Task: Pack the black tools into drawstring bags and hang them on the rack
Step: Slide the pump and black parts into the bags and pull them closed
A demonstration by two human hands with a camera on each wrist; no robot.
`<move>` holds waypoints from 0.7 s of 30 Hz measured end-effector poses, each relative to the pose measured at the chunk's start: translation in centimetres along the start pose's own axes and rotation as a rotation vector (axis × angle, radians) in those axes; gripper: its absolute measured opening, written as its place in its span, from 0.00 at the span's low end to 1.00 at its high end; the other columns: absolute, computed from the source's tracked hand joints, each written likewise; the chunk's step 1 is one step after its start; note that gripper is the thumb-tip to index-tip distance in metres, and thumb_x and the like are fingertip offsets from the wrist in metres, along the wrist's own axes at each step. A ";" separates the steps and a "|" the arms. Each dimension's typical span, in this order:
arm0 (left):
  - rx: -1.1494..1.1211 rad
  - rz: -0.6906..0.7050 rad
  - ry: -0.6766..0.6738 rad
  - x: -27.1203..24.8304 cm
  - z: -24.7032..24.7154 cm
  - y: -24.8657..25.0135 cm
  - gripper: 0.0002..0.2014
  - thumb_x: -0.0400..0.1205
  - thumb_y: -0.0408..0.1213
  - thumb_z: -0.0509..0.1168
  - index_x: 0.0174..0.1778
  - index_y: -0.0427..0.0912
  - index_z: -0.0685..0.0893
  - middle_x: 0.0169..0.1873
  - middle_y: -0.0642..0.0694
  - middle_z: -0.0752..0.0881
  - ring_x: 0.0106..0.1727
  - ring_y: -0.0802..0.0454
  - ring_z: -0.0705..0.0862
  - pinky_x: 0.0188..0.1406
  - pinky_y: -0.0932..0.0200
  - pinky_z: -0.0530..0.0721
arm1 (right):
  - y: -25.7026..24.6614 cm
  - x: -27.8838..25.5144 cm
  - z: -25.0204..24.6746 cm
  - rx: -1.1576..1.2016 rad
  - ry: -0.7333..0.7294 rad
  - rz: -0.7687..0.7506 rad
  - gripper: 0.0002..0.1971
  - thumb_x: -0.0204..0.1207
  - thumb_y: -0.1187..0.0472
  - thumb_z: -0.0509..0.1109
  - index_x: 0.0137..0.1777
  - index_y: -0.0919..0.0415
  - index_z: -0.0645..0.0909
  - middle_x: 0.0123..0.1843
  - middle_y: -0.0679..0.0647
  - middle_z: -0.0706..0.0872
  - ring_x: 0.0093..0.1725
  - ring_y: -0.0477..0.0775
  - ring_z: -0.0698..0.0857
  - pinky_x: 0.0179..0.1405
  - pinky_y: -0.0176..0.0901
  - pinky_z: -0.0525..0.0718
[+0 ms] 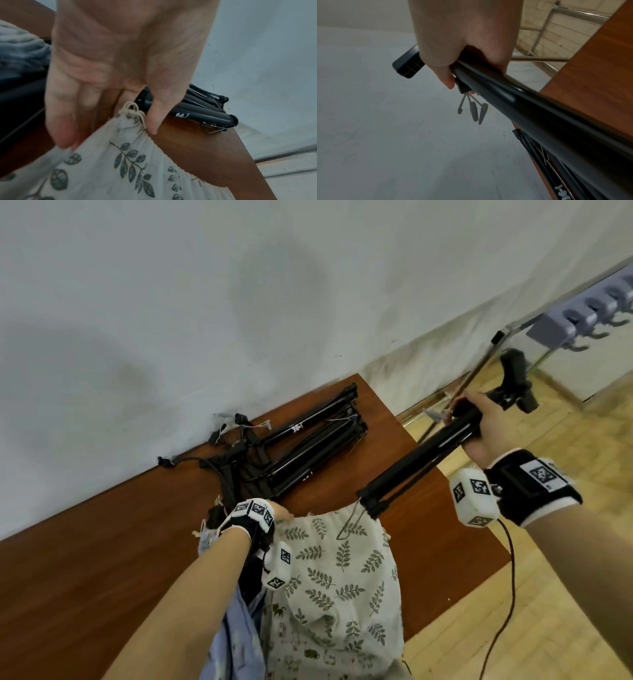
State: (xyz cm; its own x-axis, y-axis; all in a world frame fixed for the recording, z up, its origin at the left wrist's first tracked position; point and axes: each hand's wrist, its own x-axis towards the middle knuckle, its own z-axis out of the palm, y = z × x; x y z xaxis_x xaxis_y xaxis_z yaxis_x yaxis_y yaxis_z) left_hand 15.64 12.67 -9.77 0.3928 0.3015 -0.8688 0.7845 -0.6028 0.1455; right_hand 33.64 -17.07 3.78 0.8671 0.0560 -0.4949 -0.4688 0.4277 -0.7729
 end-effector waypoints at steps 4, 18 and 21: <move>0.034 0.043 -0.043 -0.3 -0.6 0.7 0.26 0.86 0.45 0.58 0.76 0.32 0.69 0.76 0.38 0.72 0.76 0.41 0.72 0.63 0.57 0.73 | 0.9 0.4 -0.5 0.045 -0.008 0.081 0.11 0.83 0.56 0.65 0.40 0.58 0.75 0.32 0.50 0.80 0.30 0.49 0.81 0.46 0.41 0.82; -0.515 0.270 -0.143 -8.3 -6.2 4.5 0.02 0.78 0.32 0.61 0.39 0.40 0.75 0.37 0.44 0.79 0.37 0.47 0.81 0.43 0.55 0.84 | 2.2 -4.9 1.2 0.056 -0.180 0.235 0.14 0.81 0.56 0.68 0.34 0.61 0.77 0.33 0.54 0.81 0.29 0.53 0.83 0.37 0.45 0.90; -0.134 0.766 0.223 -11.5 -7.7 6.3 0.05 0.82 0.32 0.59 0.40 0.42 0.77 0.35 0.47 0.79 0.38 0.51 0.78 0.43 0.55 0.77 | 2.3 -6.8 2.0 0.103 -0.302 0.271 0.10 0.76 0.56 0.73 0.42 0.61 0.77 0.40 0.55 0.81 0.40 0.54 0.85 0.68 0.57 0.80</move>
State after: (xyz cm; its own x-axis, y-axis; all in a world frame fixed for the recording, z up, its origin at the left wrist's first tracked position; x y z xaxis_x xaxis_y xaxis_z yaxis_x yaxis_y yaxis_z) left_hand 19.75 11.11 4.80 0.9199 -0.0101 -0.3921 0.3044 -0.6121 0.7298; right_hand 26.99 -14.65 6.19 0.7320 0.4350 -0.5244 -0.6811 0.4477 -0.5793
